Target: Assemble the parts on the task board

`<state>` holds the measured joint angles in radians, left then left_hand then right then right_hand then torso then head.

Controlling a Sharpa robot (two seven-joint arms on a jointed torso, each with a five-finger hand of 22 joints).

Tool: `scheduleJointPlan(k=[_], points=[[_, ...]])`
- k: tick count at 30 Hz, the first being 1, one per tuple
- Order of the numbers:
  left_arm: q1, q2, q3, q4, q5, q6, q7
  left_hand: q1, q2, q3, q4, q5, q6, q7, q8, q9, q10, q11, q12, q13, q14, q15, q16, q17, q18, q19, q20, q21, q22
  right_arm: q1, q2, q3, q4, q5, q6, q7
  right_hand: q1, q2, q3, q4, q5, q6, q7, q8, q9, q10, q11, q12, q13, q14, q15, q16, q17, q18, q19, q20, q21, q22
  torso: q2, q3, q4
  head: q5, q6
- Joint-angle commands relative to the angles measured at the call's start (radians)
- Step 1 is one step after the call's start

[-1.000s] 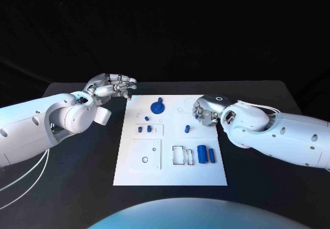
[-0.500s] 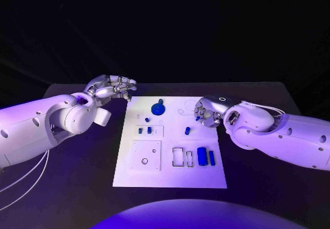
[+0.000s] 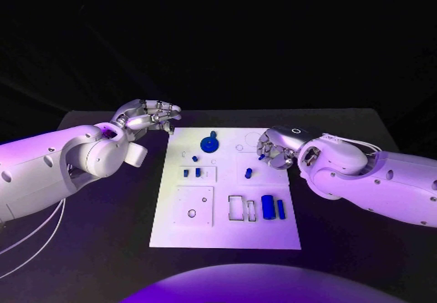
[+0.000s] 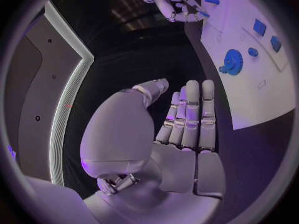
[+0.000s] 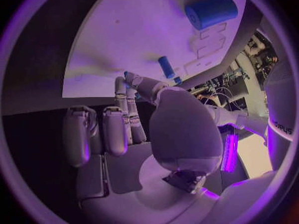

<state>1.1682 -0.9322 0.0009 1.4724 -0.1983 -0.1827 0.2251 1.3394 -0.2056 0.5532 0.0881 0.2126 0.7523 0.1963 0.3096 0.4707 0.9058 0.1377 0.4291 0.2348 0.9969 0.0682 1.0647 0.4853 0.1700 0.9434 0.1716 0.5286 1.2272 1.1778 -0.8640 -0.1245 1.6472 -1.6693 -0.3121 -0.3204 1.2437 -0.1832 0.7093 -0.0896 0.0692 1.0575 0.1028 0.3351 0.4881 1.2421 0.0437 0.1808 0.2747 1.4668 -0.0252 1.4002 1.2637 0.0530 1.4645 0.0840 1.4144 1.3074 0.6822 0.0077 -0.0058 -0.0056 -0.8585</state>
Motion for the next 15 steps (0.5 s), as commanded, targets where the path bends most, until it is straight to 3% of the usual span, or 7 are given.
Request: scheduleJointPlan(k=[1,9,15], points=[[0.001,0.003,0.001,0.001,-0.002,0.015,0.004,-0.009,-0.002,-0.004,-0.003,-0.002,-0.01,0.005,0.007,0.001,-0.007,0.001,-0.007,-0.001,-0.007,-0.001,-0.006,-0.001,0.01,-0.009,0.0,-0.007,-0.001,0.011,-0.006,0.003,0.029,-0.002,-0.011,0.0,-0.009,-0.004,0.002,0.006,-0.001,-0.003,0.005,0.004,0.001,-0.007,0.001,-0.007,0.001,0.044,-0.003,0.003,0.002,-0.015,0.021,-0.004,0.001,0.197,-0.001,-0.0017,-0.0011,0.0,0.001],[0.0,0.008,0.001,0.0,-0.002,0.017,0.003,-0.009,-0.002,-0.004,-0.003,-0.002,-0.012,0.005,0.007,0.001,-0.009,0.002,-0.007,-0.002,-0.007,-0.001,-0.007,-0.001,0.01,-0.009,0.001,-0.007,-0.002,0.03,-0.009,0.005,0.097,-0.003,-0.011,-0.004,-0.009,-0.004,0.003,0.006,0.0,-0.003,0.005,0.004,0.001,-0.007,0.001,-0.007,0.001,0.044,-0.003,0.002,0.001,-0.015,0.02,-0.004,0.0,0.197,-0.003,-0.003,0.0009,0.0,0.004],[0.0,0.011,0.001,-0.001,-0.002,0.019,0.002,-0.009,-0.002,-0.004,-0.004,-0.002,-0.013,0.006,0.008,0.0,-0.01,0.002,-0.008,-0.002,-0.008,-0.001,-0.007,-0.002,0.01,-0.009,0.001,-0.008,-0.002,0.035,0.013,0.005,0.133,-0.005,-0.009,-0.003,-0.01,-0.005,0.003,0.007,0.001,-0.004,0.005,0.003,0.001,-0.007,0.001,-0.008,0.001,0.044,-0.003,0.002,0.0,-0.014,0.02,-0.004,-0.001,0.197,-0.006,-0.0071,0.0025,0.01,0.003]])
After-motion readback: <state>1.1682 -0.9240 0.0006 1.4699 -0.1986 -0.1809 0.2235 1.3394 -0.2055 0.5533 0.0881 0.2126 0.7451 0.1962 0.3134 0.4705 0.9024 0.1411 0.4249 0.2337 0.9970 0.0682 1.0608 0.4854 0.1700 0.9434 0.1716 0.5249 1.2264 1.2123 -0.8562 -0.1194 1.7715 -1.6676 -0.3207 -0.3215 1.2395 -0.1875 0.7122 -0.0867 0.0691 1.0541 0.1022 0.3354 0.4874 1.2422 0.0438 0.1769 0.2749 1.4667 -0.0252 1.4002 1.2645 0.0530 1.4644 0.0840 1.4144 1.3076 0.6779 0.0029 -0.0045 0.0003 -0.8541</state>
